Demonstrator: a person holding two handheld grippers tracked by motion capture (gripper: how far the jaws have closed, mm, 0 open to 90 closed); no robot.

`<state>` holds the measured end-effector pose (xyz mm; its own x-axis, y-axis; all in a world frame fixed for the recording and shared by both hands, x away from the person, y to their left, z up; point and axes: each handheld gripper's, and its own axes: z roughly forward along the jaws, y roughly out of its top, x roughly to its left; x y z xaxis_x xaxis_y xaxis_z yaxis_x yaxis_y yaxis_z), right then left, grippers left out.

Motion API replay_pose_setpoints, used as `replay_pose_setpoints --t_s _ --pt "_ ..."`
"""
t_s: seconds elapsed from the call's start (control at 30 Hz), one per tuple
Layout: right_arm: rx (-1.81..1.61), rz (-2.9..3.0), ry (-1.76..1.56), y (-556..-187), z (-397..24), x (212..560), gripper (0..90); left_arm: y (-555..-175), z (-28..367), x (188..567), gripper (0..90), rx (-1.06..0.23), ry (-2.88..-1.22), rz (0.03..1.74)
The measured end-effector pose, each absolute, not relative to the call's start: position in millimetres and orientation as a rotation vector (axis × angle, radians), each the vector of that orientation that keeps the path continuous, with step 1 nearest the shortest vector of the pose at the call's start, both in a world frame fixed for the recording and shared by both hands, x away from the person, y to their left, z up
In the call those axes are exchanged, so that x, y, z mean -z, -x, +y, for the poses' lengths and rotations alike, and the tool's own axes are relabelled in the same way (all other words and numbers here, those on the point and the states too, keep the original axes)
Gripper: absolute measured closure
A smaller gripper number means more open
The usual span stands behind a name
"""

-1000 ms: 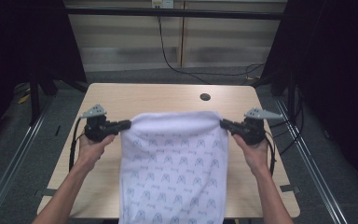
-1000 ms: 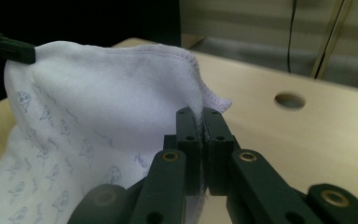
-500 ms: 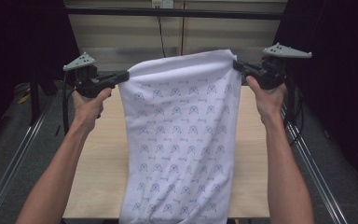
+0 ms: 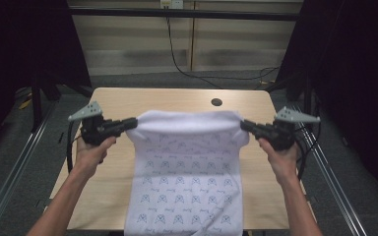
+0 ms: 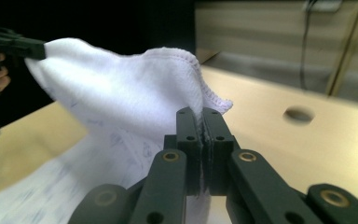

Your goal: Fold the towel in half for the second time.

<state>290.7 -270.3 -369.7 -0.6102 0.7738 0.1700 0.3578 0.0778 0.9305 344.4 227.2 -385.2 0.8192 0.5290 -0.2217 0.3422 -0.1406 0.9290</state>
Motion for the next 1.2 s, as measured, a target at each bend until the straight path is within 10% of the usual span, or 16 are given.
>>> replay_pose_setpoints --t_s 0.6,1.2 --pt "-1.348 2.377 -1.259 -171 -244 484 87.4 -243 227 493 86.3 0.063 -2.068 0.719" --pt "-1.18 2.392 -1.308 -280 -222 503 87.6 -350 226 503 86.8 -0.139 -2.099 0.899"
